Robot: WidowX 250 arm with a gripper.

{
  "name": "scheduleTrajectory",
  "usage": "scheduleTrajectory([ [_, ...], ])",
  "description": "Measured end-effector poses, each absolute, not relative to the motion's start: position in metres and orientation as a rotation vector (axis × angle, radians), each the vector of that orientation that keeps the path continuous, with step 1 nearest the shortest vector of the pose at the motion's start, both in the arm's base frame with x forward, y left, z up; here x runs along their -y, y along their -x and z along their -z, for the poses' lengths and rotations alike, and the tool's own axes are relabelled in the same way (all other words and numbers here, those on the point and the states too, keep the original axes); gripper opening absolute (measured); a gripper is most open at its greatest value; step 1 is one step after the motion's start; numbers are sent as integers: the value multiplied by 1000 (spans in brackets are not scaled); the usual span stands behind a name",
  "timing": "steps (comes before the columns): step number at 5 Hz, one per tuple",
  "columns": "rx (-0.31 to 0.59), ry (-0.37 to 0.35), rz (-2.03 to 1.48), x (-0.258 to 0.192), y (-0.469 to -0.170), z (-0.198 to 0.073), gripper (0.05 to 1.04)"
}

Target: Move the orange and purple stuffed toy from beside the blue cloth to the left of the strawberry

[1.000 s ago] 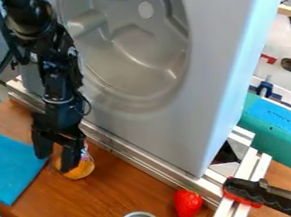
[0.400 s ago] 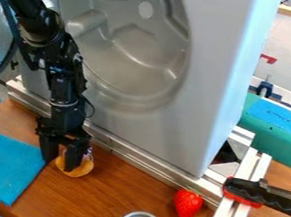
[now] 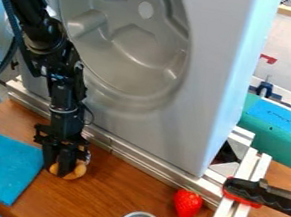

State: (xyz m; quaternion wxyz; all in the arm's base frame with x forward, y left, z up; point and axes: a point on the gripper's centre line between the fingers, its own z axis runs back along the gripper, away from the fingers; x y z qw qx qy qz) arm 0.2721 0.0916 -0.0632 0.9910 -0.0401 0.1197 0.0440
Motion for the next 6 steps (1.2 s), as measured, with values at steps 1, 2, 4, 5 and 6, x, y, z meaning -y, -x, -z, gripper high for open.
scheduleTrajectory([
  [1,-243,87,-94,-90,-272,63,341],
  [2,-312,92,-125,-82,-251,48,308],
  [4,-356,109,-16,-40,-232,5,233],
  [5,-377,157,76,-23,-238,18,232],
  [6,-410,201,134,-9,-258,39,232],
])
